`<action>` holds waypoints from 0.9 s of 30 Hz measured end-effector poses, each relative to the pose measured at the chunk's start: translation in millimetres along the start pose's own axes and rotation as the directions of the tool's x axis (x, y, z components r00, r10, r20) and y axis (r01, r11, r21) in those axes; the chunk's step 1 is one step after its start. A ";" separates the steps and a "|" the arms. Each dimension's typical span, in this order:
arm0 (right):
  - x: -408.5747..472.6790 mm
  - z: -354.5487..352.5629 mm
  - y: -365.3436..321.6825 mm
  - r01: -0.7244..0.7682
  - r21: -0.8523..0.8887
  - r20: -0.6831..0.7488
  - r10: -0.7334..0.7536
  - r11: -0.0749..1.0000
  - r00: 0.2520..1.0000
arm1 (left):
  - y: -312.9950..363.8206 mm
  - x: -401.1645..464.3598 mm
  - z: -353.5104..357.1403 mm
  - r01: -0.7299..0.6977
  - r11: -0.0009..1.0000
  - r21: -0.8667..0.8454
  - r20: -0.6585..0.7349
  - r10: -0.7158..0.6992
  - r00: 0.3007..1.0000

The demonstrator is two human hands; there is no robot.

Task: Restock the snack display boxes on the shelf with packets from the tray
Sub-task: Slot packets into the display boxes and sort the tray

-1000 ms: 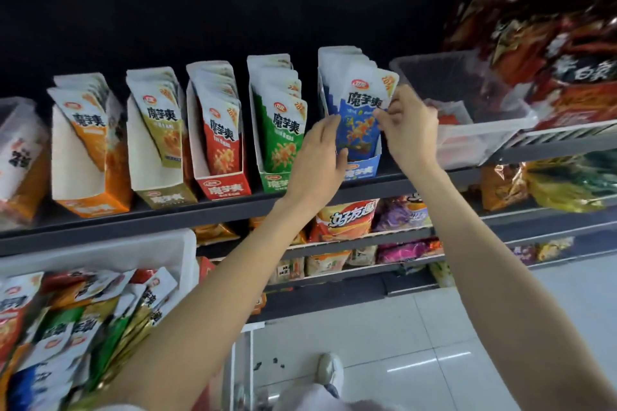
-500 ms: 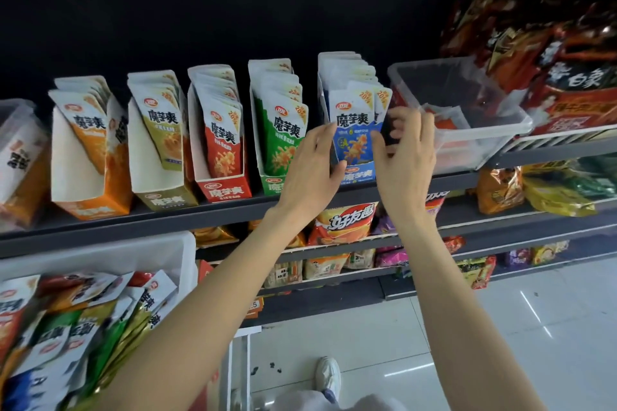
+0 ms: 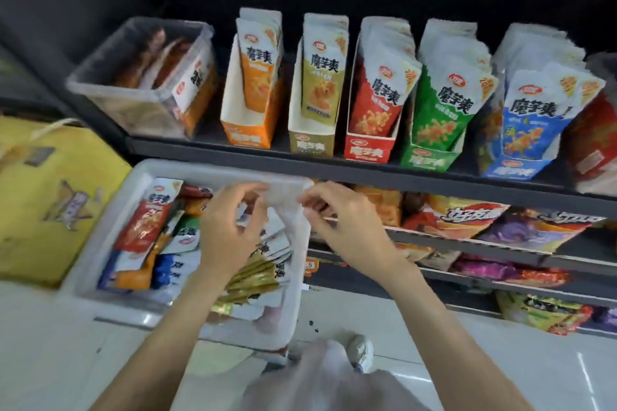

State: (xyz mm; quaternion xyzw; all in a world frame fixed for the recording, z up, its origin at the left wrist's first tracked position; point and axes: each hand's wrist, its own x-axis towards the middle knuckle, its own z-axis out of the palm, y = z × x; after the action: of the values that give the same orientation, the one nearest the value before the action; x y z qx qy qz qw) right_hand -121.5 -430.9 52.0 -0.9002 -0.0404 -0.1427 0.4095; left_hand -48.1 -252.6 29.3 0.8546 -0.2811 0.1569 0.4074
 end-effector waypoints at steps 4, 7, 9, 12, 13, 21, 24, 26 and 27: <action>20.3 84.7 -2.8 0.017 -0.090 0.295 0.010 0.996 0.955 | -81.7 -35.4 -46.0 0.142 0.925 0.353 0.203 -0.224 0.953; 34.8 137.4 -4.9 0.042 -0.187 0.405 0.038 0.981 0.914 | -121.2 -52.0 -64.8 0.190 0.868 0.459 0.300 -0.352 0.887; 46.0 164.8 -10.2 0.090 -0.248 0.443 0.030 0.965 0.896 | -137.6 -56.8 -71.5 0.219 0.844 0.489 0.318 -0.406 0.856; 57.1 194.3 -16.6 0.184 -0.338 0.515 0.018 0.923 0.857 | -154.9 -60.5 -77.1 0.219 0.857 0.466 0.350 -0.406 0.844; 59.0 200.5 -17.9 0.213 -0.357 0.538 0.013 0.909 0.843 | -160.5 -62.6 -77.9 0.203 0.869 0.451 0.361 -0.386 0.849; 68.5 215.2 -22.7 0.328 -0.359 0.432 -0.156 0.874 0.888 | -180.3 -70.8 -88.6 0.126 0.928 0.350 0.390 -0.267 0.881; 74.6 201.5 -38.1 0.150 -0.292 0.189 -0.097 0.945 0.977 | -165.7 -63.5 -94.3 0.327 0.933 0.151 0.258 -0.356 0.898; 79.6 181.2 -45.5 -0.106 -0.171 0.013 0.109 0.980 0.994 | -148.5 -51.8 -100.7 0.476 0.874 -0.096 0.148 -0.460 0.875; 81.0 168.9 -47.6 -0.195 -0.063 -0.053 0.192 0.979 0.980 | -139.5 -44.9 -103.6 0.526 0.820 -0.224 0.127 -0.511 0.850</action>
State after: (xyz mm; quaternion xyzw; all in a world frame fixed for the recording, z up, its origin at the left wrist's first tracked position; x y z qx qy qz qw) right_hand -15.3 -276.5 4.7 -0.9096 0.0617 -0.1246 0.3914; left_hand -2.9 -84.3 -13.8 0.8448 -0.0681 -0.0227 0.5302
